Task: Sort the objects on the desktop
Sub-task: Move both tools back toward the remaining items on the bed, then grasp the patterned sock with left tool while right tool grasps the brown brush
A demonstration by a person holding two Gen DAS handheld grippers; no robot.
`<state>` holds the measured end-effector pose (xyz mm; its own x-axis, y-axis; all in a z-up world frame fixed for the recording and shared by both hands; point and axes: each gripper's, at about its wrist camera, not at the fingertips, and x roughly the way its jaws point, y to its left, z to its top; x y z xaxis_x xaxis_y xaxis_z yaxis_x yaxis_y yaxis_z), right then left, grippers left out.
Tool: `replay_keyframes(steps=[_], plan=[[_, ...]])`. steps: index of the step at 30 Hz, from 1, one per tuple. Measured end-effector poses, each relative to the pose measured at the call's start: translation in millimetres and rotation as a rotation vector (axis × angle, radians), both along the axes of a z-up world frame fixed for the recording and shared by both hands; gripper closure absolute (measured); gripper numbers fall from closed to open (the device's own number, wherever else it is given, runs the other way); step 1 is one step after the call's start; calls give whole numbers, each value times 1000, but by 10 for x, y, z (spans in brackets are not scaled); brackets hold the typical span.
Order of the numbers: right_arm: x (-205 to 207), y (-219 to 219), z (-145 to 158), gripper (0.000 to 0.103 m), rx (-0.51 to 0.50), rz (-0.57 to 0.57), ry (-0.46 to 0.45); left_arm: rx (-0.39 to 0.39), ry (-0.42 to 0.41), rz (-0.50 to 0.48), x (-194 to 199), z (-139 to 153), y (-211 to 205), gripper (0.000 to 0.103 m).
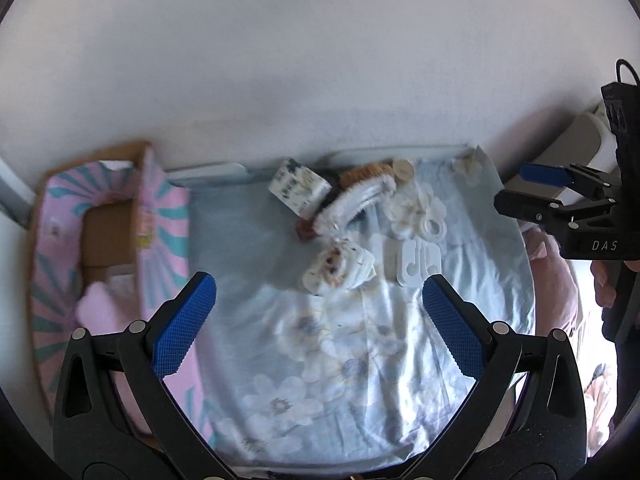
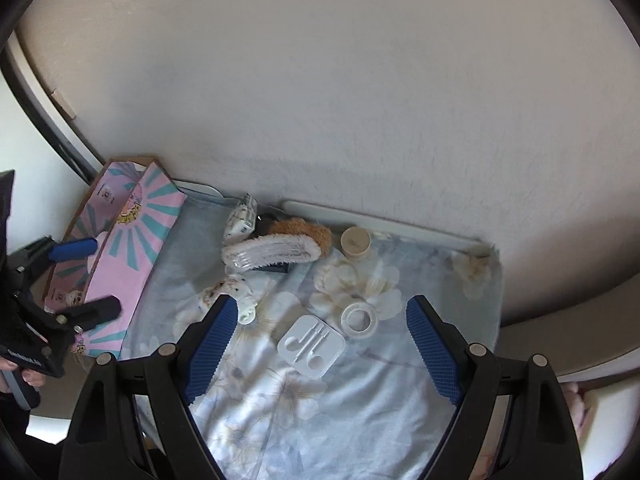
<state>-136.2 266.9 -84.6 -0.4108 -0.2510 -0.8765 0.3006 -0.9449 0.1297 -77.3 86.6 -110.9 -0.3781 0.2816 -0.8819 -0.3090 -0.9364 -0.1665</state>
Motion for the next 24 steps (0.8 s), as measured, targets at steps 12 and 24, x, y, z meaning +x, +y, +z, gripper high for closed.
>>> replay_keyframes(steps=[12,24], plan=[[-482,-304,-674,19,-68,304,125,14,-10,19,-201,-948,374,7],[-791,-581,-1091,19,-96,510,102,38,14,15,-218,-1254,458,25]])
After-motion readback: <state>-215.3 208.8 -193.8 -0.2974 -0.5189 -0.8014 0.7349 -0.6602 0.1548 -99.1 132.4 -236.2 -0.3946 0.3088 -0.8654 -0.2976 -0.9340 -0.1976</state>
